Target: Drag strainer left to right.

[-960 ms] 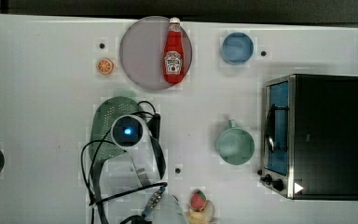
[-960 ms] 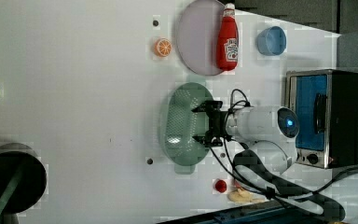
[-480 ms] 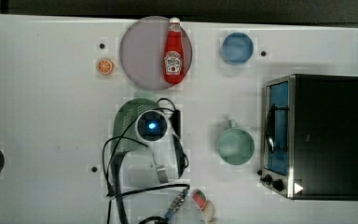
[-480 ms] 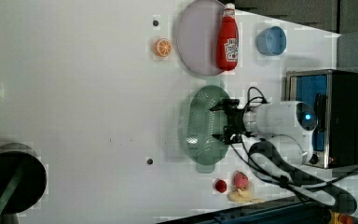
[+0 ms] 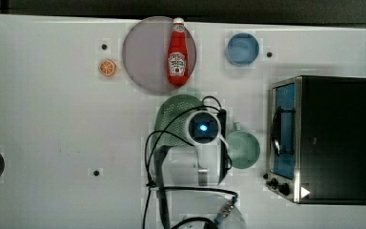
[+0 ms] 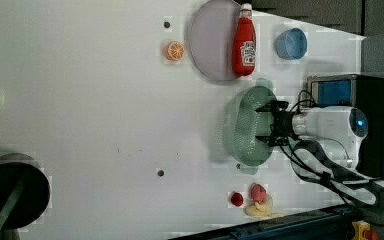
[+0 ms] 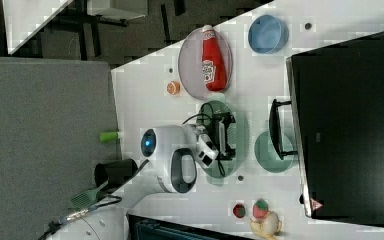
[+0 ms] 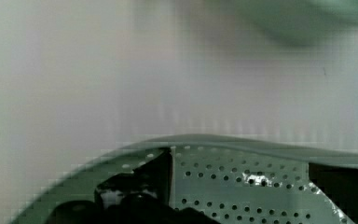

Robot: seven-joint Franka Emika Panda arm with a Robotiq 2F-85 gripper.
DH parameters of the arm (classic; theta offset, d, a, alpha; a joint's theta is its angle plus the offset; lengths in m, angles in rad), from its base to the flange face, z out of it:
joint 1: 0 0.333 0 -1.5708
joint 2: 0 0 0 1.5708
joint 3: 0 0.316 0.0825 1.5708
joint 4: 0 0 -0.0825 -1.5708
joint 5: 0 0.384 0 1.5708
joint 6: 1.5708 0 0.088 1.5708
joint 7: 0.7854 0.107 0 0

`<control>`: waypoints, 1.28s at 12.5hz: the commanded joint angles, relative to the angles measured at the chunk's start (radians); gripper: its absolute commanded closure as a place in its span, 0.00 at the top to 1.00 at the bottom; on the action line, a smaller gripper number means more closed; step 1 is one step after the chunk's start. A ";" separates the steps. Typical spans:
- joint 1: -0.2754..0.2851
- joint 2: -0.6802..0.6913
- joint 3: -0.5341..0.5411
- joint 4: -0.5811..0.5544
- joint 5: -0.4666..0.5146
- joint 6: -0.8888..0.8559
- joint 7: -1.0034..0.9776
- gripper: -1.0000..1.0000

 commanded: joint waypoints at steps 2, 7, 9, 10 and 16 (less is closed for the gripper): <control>-0.028 -0.022 -0.046 0.004 0.000 -0.013 -0.106 1.00; -0.033 -0.024 -0.059 0.014 0.000 -0.012 -0.174 1.00; -0.033 -0.052 -0.032 0.022 0.000 -0.026 -0.253 1.00; -0.033 -0.083 -0.015 0.023 0.000 -0.064 -0.290 1.00; -0.032 -0.356 0.095 0.153 0.014 -0.575 -0.406 1.00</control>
